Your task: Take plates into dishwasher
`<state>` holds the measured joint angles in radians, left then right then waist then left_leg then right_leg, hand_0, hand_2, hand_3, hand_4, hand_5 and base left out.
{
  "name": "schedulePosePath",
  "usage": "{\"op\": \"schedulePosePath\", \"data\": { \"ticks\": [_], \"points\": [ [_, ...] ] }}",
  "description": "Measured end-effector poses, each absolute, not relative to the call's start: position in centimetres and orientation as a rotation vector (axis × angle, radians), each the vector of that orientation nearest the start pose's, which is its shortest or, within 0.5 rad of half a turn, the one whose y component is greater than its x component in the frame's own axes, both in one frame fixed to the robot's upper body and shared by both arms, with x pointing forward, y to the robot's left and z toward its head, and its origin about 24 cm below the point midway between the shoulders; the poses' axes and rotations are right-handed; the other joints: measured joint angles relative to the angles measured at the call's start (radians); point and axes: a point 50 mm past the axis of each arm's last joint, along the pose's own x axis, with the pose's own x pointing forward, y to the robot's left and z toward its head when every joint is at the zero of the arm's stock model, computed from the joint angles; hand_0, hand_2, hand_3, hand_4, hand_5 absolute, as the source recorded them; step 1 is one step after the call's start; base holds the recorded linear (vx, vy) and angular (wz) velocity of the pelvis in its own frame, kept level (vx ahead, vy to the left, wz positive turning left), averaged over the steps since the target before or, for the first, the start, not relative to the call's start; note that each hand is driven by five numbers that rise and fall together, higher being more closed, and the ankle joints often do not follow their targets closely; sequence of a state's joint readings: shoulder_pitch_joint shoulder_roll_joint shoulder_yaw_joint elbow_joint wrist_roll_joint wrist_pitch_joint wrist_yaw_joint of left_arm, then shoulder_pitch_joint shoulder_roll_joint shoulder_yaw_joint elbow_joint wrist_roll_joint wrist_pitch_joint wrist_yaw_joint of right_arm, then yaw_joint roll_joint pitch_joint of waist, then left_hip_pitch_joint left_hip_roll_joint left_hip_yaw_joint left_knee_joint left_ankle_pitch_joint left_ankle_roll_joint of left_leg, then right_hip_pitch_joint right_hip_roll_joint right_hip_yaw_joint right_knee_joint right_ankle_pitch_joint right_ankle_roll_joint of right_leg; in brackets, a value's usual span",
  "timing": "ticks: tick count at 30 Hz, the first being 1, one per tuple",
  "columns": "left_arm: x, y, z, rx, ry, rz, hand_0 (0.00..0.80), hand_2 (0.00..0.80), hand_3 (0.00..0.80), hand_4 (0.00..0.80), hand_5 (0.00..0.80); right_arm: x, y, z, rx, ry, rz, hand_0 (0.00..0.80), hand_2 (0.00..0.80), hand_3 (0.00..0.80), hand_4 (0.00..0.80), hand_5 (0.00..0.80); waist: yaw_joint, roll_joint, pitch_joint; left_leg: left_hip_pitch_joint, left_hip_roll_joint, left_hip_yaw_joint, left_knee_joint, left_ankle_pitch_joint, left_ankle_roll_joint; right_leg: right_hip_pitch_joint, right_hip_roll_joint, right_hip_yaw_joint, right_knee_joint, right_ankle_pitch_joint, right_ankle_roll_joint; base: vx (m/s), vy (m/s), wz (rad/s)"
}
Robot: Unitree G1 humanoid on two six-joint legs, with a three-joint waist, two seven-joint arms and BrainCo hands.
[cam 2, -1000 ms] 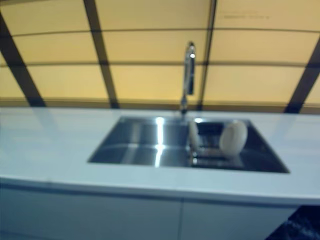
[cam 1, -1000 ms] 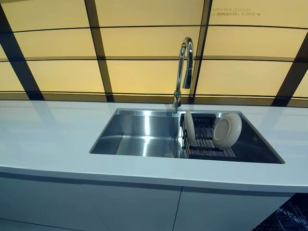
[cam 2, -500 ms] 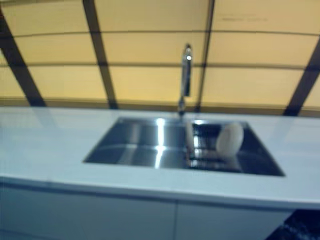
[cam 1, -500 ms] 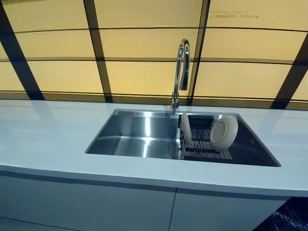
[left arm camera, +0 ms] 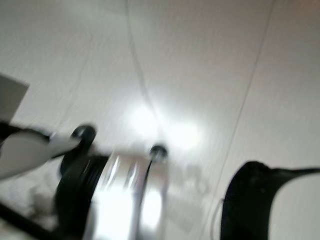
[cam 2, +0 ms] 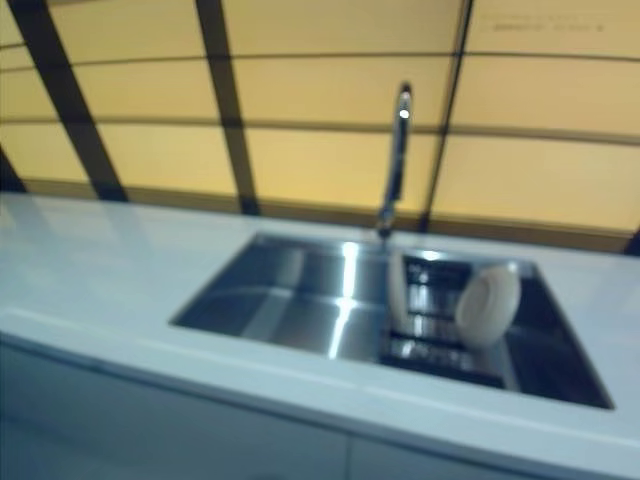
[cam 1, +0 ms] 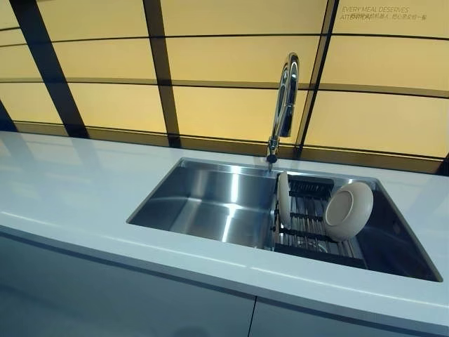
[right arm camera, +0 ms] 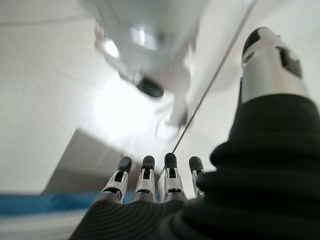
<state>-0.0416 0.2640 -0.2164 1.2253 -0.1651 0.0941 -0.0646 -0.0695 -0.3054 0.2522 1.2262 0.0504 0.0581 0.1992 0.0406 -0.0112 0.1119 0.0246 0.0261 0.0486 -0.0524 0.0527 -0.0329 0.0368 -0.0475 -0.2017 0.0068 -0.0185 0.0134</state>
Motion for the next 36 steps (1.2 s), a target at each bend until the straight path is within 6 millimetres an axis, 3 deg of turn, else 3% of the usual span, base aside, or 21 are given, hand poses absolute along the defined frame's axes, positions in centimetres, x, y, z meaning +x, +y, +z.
{"op": "schedulePosePath", "data": {
  "ticks": [3,10,11,16,23,36],
  "points": [
    [10.3,24.1,-15.7,0.217,1.272,0.014,0.000,0.000,0.000,0.000,0.000,13.2,-22.6,-14.6,-0.228,1.142,0.311,0.000,0.000,0.000,0.000,0.000,0.001,-0.007,0.000,0.003,-0.001,0.000,-0.007,0.001,0.001,0.011,0.002,-0.001,-0.023,0.009,0.001,0.004,-0.041,0.02],
    [10.6,25.3,-15.1,0.245,1.265,0.016,0.000,0.000,0.000,0.000,0.000,16.0,-20.9,-12.6,-0.257,0.990,0.593,0.000,0.000,0.000,0.000,0.000,0.001,-0.019,0.007,0.004,0.004,0.000,-0.016,0.003,-0.004,0.028,0.010,-0.005,-0.065,0.026,-0.002,0.005,-0.057,0.01],
    [10.5,25.5,-14.9,0.246,1.264,0.013,0.000,0.000,0.000,0.000,0.000,17.3,-20.7,-10.2,-0.293,0.893,0.762,0.000,0.000,0.000,0.000,0.000,0.001,-0.026,0.013,0.001,0.003,0.001,-0.033,0.008,-0.004,0.030,0.012,-0.008,-0.086,0.035,0.005,0.033,-0.026,0.01],
    [9.6,26.5,-14.8,0.258,1.291,0.022,0.000,0.000,0.000,0.000,0.000,19.8,-19.9,-4.9,-0.166,0.733,0.996,0.000,0.000,0.000,0.000,0.000,-0.006,-0.058,0.029,0.018,-0.001,0.004,-0.033,0.009,-0.004,0.049,0.009,-0.007,-0.091,0.043,0.001,0.053,0.014,0.00],
    [8.5,26.8,-15.0,0.259,1.300,0.024,0.000,0.000,0.000,0.000,0.000,20.5,-16.1,-0.8,0.088,0.593,1.217,0.000,0.000,0.000,0.000,0.000,-0.028,-0.063,0.033,0.029,-0.001,0.013,-0.037,0.010,-0.002,0.053,0.008,0.003,-0.091,0.046,0.004,0.037,0.032,-0.04],
    [7.4,26.1,-15.5,0.241,1.304,0.015,0.000,0.000,0.000,0.000,0.000,20.7,-13.8,1.4,0.336,0.574,1.288,0.000,0.000,0.000,0.000,0.000,-0.029,-0.052,0.000,0.050,0.001,0.040,-0.038,0.007,-0.001,0.061,0.009,0.031,-0.092,0.048,0.007,0.011,0.022,-0.06]
  ]
}}
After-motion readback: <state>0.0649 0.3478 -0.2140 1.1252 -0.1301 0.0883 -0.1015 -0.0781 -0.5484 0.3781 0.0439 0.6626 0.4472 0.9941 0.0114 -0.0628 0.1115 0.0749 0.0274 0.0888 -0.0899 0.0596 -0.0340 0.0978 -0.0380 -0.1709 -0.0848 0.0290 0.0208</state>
